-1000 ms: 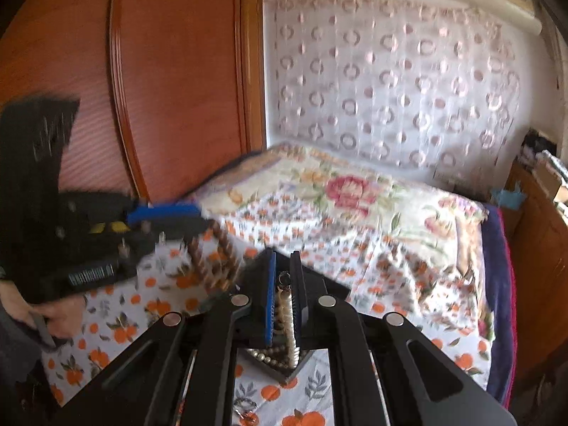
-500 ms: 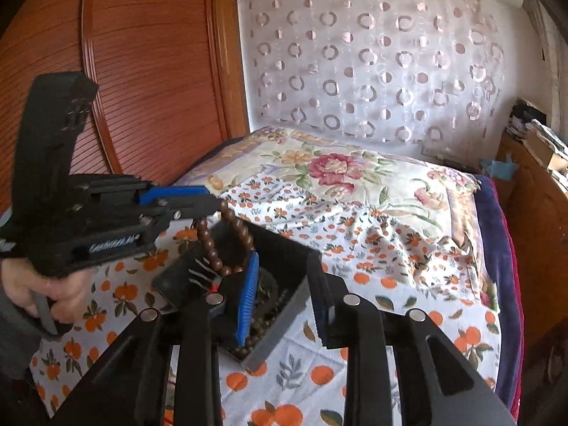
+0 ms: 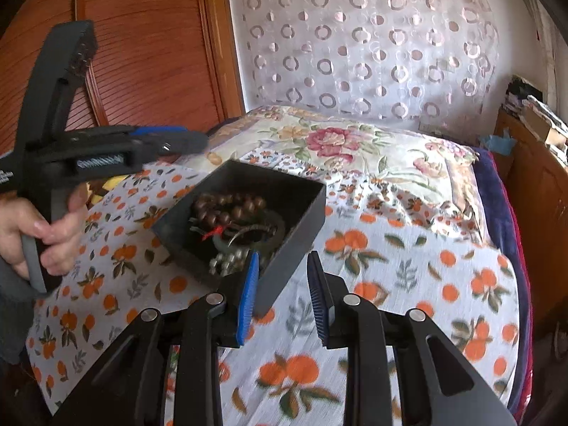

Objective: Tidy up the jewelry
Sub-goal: 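Move the left tool to the red cord bracelet and close on it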

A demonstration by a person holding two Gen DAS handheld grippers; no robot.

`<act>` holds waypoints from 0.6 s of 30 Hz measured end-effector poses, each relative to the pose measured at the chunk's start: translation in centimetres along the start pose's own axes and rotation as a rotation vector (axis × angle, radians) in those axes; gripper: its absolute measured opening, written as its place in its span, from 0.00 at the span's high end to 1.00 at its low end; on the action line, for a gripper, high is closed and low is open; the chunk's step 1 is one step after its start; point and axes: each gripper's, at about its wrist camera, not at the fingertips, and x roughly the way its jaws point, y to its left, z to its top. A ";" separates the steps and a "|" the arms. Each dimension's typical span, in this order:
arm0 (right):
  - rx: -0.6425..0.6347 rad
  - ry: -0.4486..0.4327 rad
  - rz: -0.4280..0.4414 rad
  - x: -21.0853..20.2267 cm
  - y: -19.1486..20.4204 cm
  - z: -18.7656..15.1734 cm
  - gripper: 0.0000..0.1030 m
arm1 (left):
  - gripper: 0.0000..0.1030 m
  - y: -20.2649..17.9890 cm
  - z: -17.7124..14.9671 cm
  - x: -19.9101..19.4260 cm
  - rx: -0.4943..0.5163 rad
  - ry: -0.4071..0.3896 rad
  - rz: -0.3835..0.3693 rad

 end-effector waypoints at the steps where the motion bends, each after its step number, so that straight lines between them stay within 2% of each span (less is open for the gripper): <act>1: 0.001 0.008 0.006 -0.2 0.3 -0.6 0.70 | 0.51 0.0 -0.7 -0.7 0.001 -0.002 0.000; 4: -0.021 0.033 0.011 -0.5 1.3 -2.1 0.70 | 0.48 -0.1 -2.3 -1.8 0.004 0.011 0.000; 6: -0.036 0.051 0.019 -0.6 2.1 -3.2 0.70 | 0.42 -0.1 -3.6 -2.5 0.004 0.024 0.001; 11: -0.058 0.102 0.032 -0.3 3.5 -5.2 0.70 | 0.33 -0.2 -6.4 -3.6 -0.016 0.060 -0.010; 16: -0.077 0.136 0.029 0.5 4.0 -6.0 0.71 | 0.33 -0.7 -9.1 -3.9 -0.007 0.104 -0.011; 18: -0.074 0.144 0.037 0.7 4.1 -5.8 0.75 | 0.33 -0.8 -10.0 -3.8 -0.002 0.121 -0.007</act>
